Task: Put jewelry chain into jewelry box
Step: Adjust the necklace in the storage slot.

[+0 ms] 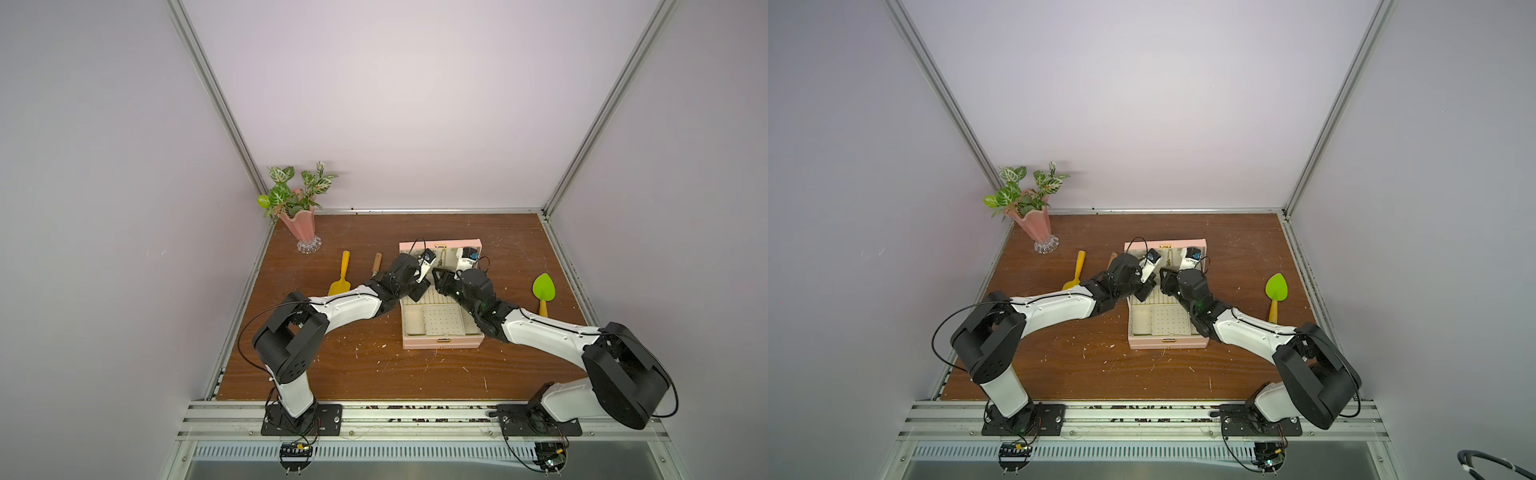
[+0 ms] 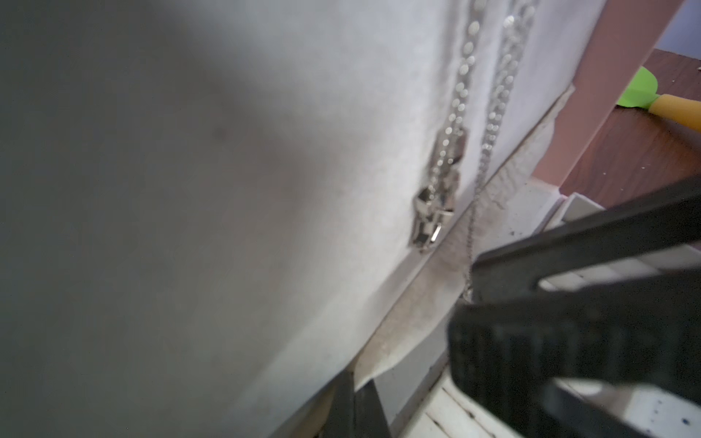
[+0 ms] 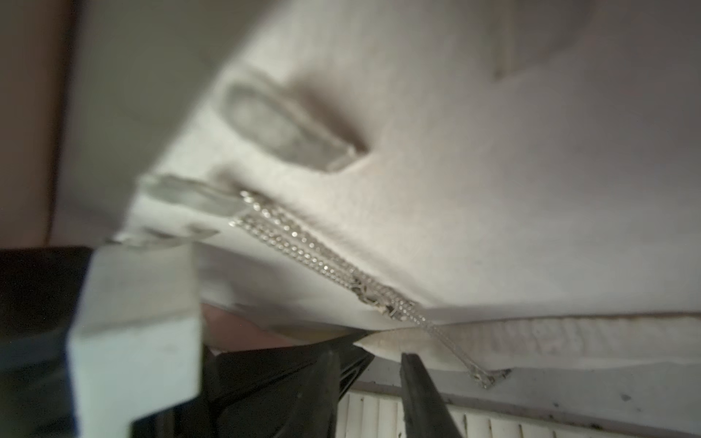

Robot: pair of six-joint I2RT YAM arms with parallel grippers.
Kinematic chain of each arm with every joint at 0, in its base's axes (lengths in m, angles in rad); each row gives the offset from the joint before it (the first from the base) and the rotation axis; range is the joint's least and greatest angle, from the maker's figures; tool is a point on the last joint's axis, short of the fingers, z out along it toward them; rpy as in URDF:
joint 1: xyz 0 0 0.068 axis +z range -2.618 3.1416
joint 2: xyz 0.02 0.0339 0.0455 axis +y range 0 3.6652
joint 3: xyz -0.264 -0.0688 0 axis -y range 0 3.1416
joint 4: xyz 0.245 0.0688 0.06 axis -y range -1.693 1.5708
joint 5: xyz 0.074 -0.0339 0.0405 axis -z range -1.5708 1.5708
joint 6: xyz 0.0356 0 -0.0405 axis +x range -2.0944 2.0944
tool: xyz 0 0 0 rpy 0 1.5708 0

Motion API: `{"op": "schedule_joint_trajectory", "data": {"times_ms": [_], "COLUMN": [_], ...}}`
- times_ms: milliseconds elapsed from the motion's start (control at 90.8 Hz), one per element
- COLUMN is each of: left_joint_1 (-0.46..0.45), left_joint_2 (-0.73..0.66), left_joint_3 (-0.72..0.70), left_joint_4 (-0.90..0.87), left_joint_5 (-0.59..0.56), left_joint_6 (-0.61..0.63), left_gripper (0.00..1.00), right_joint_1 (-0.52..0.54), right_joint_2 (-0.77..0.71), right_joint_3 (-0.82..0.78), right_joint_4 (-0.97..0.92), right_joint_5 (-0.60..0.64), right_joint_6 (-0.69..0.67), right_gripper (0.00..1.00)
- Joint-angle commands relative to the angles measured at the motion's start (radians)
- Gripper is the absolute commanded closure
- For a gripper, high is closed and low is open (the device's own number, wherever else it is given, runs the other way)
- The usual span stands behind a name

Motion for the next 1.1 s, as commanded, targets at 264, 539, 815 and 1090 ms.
{"op": "schedule_joint_trajectory", "data": {"times_ms": [264,539,815,1090], "left_joint_1": [0.005,0.005,0.005,0.005], "left_joint_2": [0.003,-0.008,-0.013,-0.013], "left_joint_3": [0.021,0.006,0.0,-0.005], "left_joint_4": [0.024,0.033,0.033,0.039], "left_joint_5": [0.064,0.07,0.075,0.073], "left_joint_6": [-0.019,-0.018,-0.012,-0.016], "left_gripper": [0.99,0.99,0.99,0.99], "right_joint_1": [0.002,-0.007,-0.016,-0.02], "right_joint_2": [0.032,0.06,0.088,0.068], "right_joint_3": [0.02,0.045,0.089,0.111], "right_joint_4": [0.115,0.138,0.137,0.102], "right_joint_5": [0.09,0.114,0.104,0.113], "right_joint_6": [0.012,-0.012,-0.01,-0.017], "right_gripper": [0.67,0.68,0.77,0.93]}}
